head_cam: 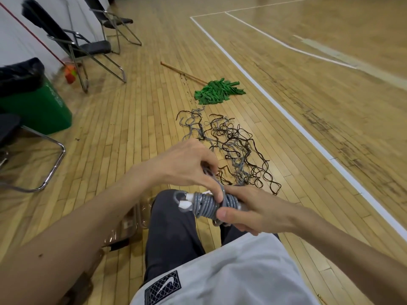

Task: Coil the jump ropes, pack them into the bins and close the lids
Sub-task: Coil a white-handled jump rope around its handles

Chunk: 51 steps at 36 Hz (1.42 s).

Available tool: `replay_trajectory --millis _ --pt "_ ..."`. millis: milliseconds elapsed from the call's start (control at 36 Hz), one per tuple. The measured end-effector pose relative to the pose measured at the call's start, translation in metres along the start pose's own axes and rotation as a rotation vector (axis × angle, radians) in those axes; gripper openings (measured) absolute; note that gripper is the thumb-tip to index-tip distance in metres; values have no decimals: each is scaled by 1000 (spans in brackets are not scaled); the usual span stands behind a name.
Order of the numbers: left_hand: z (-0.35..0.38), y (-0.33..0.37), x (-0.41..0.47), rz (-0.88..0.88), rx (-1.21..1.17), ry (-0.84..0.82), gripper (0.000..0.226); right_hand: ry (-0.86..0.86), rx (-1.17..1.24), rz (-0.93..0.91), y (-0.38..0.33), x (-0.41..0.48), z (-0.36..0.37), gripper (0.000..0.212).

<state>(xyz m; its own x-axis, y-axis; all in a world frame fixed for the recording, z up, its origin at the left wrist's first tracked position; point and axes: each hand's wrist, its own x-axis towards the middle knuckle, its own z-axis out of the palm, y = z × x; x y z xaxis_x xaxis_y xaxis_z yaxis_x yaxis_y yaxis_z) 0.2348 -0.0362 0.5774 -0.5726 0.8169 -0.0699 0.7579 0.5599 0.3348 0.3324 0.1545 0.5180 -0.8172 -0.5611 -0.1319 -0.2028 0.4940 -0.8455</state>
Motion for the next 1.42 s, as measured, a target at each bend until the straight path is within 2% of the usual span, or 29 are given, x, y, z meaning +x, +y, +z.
replay_trajectory --millis 83,139,194,250,333,417,500,778,861,944,1056,1111,1194,1306,1417 --pt "8 -5 1 -8 -505 41 59 13 318 -119 -9 1 0 49" --pt "18 -8 1 -4 -804 64 61 85 422 -172 -16 5 -1 44" --pt "27 -8 -2 -46 -984 108 51 156 486 -194 -19 10 -4 41" --pt "31 -6 -6 -163 -998 197 23 225 518 -183 -19 14 -7 45" --pt "41 0 -5 -254 -1078 206 36 336 541 -112 -14 19 -9 56" --pt "50 0 -6 -367 -1170 214 26 403 508 -26 -15 21 -7 49" --pt "57 -2 -9 -418 -1254 236 23 448 455 59 -11 25 -6 51" --pt "64 -5 -20 -539 -1244 305 25 511 207 212 2 44 -3 42" --pt "63 -9 -20 -581 -1254 313 26 535 63 265 5 58 1 47" --pt "59 -17 -22 -599 -1368 346 29 546 6 309 5 74 4 53" --pt "59 -48 -36 -587 -1481 381 29 463 189 323 1 103 6 54" --pt "64 -64 -43 -565 -1455 391 26 417 184 276 -1 121 11 49" --pt "78 -90 -49 -639 -1410 549 21 340 197 240 -6 155 24 44" --pt "94 -139 -66 -773 -1471 770 32 194 195 244 -9 222 47 52" --pt "102 -193 -94 -906 -1513 919 29 110 68 245 -7 296 77 56"
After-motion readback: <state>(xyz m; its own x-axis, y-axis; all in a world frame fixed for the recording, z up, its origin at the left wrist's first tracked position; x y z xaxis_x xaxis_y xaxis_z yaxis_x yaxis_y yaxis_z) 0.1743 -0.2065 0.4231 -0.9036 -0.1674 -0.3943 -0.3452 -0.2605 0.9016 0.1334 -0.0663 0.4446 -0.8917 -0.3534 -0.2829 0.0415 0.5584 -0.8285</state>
